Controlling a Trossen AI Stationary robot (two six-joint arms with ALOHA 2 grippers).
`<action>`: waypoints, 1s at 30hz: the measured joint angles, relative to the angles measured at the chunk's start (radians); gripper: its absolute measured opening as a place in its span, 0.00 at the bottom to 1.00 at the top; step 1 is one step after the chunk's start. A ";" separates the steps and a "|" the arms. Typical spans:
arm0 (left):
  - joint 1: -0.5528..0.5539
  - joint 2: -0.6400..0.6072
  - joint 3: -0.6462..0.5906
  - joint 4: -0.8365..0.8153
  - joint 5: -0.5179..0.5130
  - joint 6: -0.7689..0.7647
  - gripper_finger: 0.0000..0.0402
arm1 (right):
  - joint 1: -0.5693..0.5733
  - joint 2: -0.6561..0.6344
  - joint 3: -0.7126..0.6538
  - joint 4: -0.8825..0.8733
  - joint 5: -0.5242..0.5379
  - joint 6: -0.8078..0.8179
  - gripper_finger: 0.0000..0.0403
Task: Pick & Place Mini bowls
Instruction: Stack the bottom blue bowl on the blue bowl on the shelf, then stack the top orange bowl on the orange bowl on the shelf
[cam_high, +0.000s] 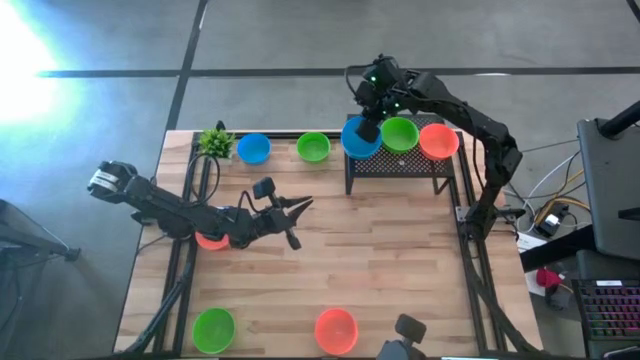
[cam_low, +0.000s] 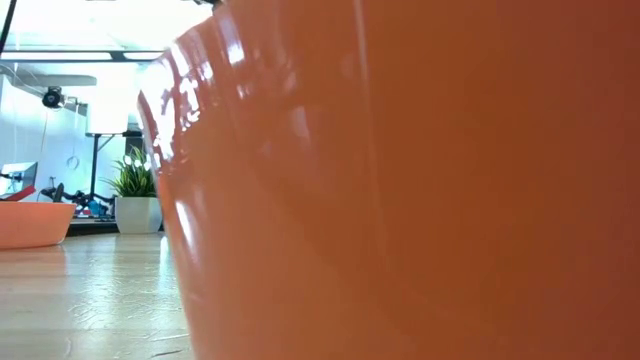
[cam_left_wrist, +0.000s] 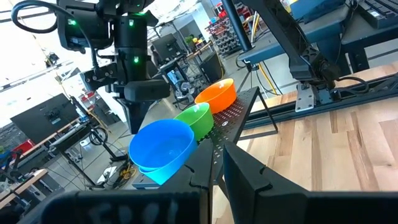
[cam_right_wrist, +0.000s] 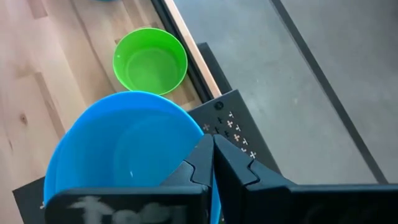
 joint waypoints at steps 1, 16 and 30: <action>0.000 0.000 0.000 0.000 0.000 0.000 0.08 | 0.000 0.000 0.000 0.000 0.000 0.000 0.02; 0.000 0.000 0.000 0.000 0.000 0.000 0.08 | 0.000 -0.001 -0.053 0.041 0.002 0.000 0.02; 0.002 -0.001 0.000 -0.001 -0.203 -0.002 0.08 | 0.033 -0.121 -0.025 0.017 0.006 0.019 0.02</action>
